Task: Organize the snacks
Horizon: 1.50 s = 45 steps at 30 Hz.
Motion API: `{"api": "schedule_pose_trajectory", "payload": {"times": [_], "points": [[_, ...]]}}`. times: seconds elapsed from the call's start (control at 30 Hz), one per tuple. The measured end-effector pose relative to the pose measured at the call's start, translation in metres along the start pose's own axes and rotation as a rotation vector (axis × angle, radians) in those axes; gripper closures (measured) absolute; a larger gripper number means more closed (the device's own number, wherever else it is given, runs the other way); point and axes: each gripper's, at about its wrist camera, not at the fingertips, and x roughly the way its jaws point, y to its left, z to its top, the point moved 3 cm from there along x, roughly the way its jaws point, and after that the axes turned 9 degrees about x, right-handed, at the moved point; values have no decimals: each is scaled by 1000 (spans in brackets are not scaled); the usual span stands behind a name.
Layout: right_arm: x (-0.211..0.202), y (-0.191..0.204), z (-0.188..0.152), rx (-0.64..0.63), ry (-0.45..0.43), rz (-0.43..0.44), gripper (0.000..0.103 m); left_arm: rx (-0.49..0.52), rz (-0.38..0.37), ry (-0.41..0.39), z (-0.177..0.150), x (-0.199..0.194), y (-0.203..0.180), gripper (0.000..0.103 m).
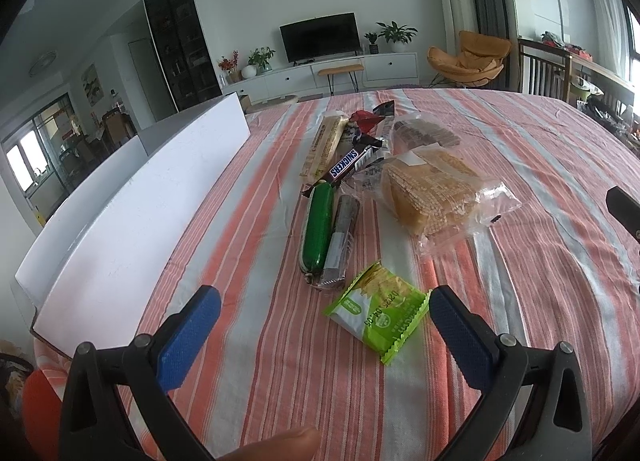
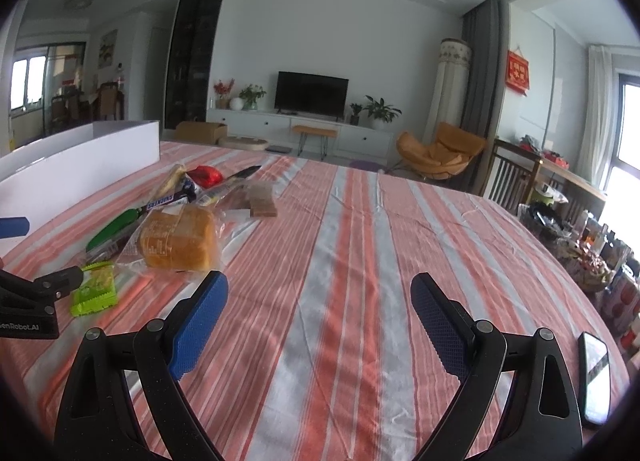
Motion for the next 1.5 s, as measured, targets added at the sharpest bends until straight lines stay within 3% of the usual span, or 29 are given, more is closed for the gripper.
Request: {"api": "schedule_pose_trajectory", "payload": {"times": [1.5], "points": [[7, 2, -8, -6, 20, 0, 8, -3, -2, 29, -6, 13, 1, 0]]}}
